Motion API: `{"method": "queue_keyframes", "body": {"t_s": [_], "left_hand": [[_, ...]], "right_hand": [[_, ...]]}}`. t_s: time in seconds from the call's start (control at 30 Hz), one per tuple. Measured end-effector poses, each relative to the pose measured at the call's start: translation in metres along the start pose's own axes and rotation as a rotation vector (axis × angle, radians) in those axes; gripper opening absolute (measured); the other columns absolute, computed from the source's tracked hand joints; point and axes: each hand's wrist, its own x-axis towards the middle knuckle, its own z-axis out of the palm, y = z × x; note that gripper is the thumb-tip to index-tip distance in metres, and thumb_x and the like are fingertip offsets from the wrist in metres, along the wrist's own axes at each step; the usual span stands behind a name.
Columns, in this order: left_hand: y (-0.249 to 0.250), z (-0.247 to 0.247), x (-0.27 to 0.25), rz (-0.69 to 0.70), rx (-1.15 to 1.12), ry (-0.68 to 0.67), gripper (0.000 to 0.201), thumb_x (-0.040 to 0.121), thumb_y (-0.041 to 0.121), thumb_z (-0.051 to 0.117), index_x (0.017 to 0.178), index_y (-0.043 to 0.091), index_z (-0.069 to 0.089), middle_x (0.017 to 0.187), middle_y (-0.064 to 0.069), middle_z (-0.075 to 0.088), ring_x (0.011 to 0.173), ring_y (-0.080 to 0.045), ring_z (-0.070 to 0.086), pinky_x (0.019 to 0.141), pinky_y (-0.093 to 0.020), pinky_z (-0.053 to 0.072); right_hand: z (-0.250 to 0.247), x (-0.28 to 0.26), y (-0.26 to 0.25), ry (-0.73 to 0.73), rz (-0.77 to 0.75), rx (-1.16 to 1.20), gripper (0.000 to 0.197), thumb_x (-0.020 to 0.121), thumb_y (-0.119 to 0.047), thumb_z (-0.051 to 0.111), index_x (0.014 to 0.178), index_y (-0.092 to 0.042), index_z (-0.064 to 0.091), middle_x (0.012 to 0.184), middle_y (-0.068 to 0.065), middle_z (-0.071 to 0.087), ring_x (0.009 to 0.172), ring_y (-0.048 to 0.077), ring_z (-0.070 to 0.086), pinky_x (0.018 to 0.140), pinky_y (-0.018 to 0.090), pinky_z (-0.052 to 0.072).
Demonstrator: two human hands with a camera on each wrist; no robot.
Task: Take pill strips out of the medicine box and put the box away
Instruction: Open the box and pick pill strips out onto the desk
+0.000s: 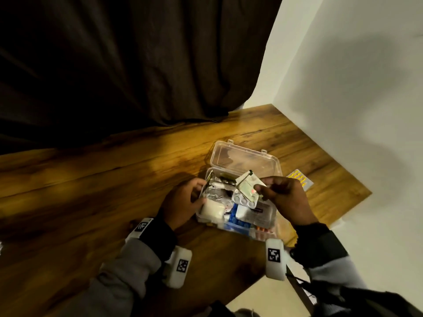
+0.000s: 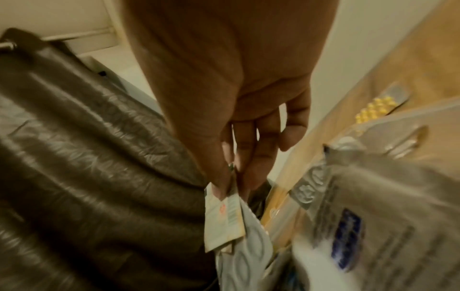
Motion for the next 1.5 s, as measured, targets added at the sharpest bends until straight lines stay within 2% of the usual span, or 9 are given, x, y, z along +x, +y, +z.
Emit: {"method": "queue_keyframes", "body": {"t_s": [0.23, 0.4, 0.7, 0.93, 1.1, 1.2, 1.3, 1.4, 1.5], "left_hand": [[-0.007, 0.007, 0.005, 0.085, 0.048, 0.008, 0.023, 0.082, 0.019, 0.055, 0.104, 0.021, 0.062, 0.113, -0.006, 0.058, 0.095, -0.020, 0.060, 0.088, -0.040, 0.052], [-0.012, 0.010, 0.006, 0.095, 0.059, 0.021, 0.021, 0.083, 0.016, 0.058, 0.104, 0.019, 0.062, 0.115, -0.006, 0.058, 0.096, -0.019, 0.061, 0.089, -0.037, 0.051], [-0.021, 0.014, 0.002, 0.102, -0.039, 0.028, 0.034, 0.075, 0.023, 0.052, 0.108, 0.024, 0.059, 0.118, -0.001, 0.060, 0.105, -0.016, 0.058, 0.092, -0.040, 0.052], [-0.020, 0.014, -0.001, 0.122, -0.089, 0.034, 0.030, 0.081, 0.008, 0.058, 0.109, 0.017, 0.059, 0.120, -0.004, 0.059, 0.106, -0.019, 0.057, 0.092, -0.035, 0.050], [-0.023, 0.019, 0.001, 0.135, -0.110, 0.035, 0.027, 0.081, 0.010, 0.054, 0.106, 0.019, 0.057, 0.118, -0.002, 0.060, 0.108, -0.017, 0.056, 0.092, -0.031, 0.047], [-0.029, 0.024, 0.002, 0.175, -0.157, 0.050, 0.030, 0.078, 0.023, 0.046, 0.105, 0.016, 0.057, 0.113, -0.003, 0.061, 0.107, -0.014, 0.055, 0.092, -0.024, 0.042], [-0.031, 0.028, 0.002, 0.199, -0.230, 0.039, 0.036, 0.078, 0.031, 0.042, 0.106, 0.011, 0.056, 0.112, -0.002, 0.059, 0.105, -0.005, 0.053, 0.092, -0.014, 0.039], [-0.035, 0.031, 0.003, 0.184, -0.356, 0.009, 0.032, 0.078, 0.035, 0.046, 0.104, 0.018, 0.054, 0.111, 0.010, 0.056, 0.101, 0.005, 0.052, 0.089, -0.010, 0.040], [-0.037, 0.032, 0.004, 0.176, -0.398, 0.003, 0.025, 0.077, 0.036, 0.047, 0.101, 0.028, 0.051, 0.112, 0.015, 0.053, 0.098, 0.006, 0.052, 0.085, -0.009, 0.042]], "right_hand": [[-0.018, -0.007, 0.025, 0.053, 0.132, -0.101, 0.024, 0.083, 0.000, 0.067, 0.067, -0.017, 0.063, 0.054, -0.004, 0.068, 0.045, 0.005, 0.058, 0.057, 0.029, 0.050], [-0.023, -0.013, 0.023, 0.157, -0.034, -0.618, 0.033, 0.074, -0.025, 0.077, 0.104, -0.026, 0.064, 0.091, -0.008, 0.065, 0.065, 0.009, 0.059, 0.064, 0.033, 0.050], [0.056, 0.007, 0.000, -0.206, -0.357, -1.029, 0.029, 0.085, -0.028, 0.057, 0.112, -0.035, 0.063, 0.122, -0.006, 0.062, 0.112, 0.021, 0.055, 0.087, 0.039, 0.037], [0.053, 0.019, 0.001, -0.015, -0.282, -1.057, 0.015, 0.085, -0.032, 0.059, 0.093, -0.032, 0.071, 0.090, -0.005, 0.075, 0.081, 0.019, 0.067, 0.075, 0.031, 0.041], [0.023, 0.004, -0.004, 0.045, 0.029, -0.057, 0.019, 0.083, -0.003, 0.068, 0.080, -0.021, 0.070, 0.061, -0.007, 0.071, 0.055, 0.003, 0.062, 0.052, 0.022, 0.053], [0.011, -0.007, -0.011, -0.030, 0.167, 0.123, 0.018, 0.086, 0.001, 0.062, 0.086, -0.015, 0.070, 0.053, -0.011, 0.067, 0.047, -0.002, 0.055, 0.047, 0.013, 0.046], [-0.004, -0.009, 0.005, 0.010, 0.209, -0.013, 0.021, 0.082, 0.000, 0.066, 0.075, -0.019, 0.069, 0.051, -0.010, 0.066, 0.046, -0.001, 0.054, 0.049, 0.019, 0.046], [-0.010, -0.007, 0.020, 0.111, 0.135, -0.629, 0.016, 0.074, -0.019, 0.074, 0.087, -0.029, 0.070, 0.078, -0.012, 0.070, 0.068, 0.006, 0.063, 0.066, 0.029, 0.050], [0.000, -0.006, 0.011, 0.167, -0.161, -0.717, 0.020, 0.074, -0.016, 0.071, 0.091, -0.028, 0.070, 0.086, -0.009, 0.069, 0.070, 0.005, 0.056, 0.065, 0.025, 0.047]]}}
